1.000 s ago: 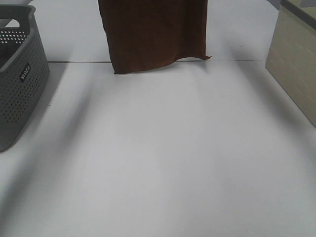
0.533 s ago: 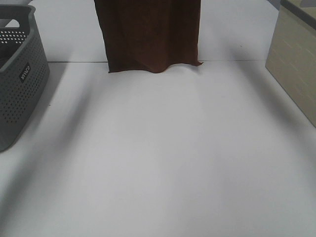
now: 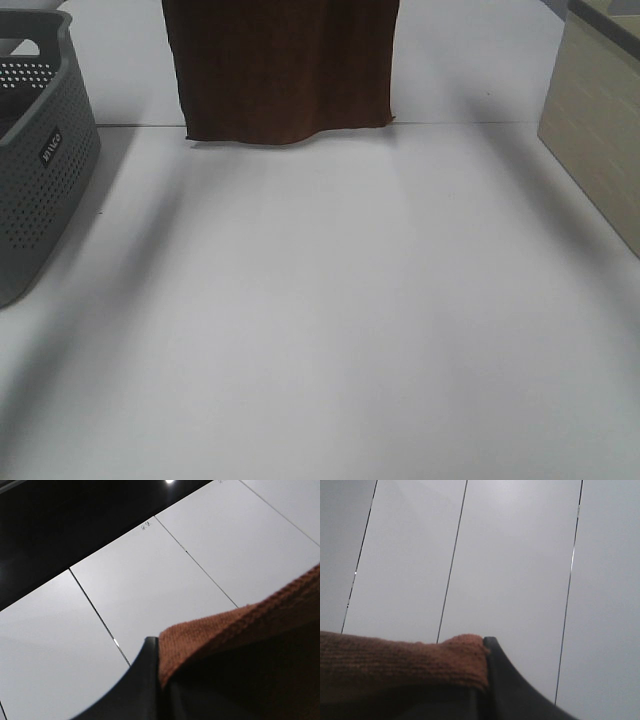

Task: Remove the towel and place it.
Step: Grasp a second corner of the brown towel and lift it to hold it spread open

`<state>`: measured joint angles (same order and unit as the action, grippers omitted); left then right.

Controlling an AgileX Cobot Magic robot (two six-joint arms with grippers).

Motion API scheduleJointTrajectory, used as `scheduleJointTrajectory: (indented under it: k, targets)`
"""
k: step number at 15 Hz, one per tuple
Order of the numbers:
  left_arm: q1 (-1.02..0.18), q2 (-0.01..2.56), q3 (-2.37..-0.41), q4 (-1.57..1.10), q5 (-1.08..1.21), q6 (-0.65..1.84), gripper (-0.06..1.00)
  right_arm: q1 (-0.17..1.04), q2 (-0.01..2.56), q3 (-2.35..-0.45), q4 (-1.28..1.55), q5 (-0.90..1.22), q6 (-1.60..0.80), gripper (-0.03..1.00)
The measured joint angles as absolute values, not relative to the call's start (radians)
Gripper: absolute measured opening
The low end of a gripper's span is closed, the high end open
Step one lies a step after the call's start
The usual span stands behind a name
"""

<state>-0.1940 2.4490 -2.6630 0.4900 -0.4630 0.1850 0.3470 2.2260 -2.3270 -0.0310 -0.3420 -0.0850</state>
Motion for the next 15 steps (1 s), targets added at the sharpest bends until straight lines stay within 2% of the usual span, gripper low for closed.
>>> scheduleJointTrajectory:
  k: [7, 11, 15]
  targets:
    - [-0.194, 2.451, -2.663, 0.564, -0.438, 0.167, 0.0, 0.304, 2.256, -2.327, -0.031, -0.313, 0.064, 0.01]
    - [-0.194, 2.464, -2.663, 0.619, -0.399, 0.079, 0.0, 0.3, 2.261, -2.327, -0.032, -0.167, 0.121, 0.01]
    - [-0.202, 2.466, -2.663, 0.709, -0.257, -0.219, 0.0, 0.297, 2.234, -2.327, -0.028, 0.1, 0.143, 0.01]
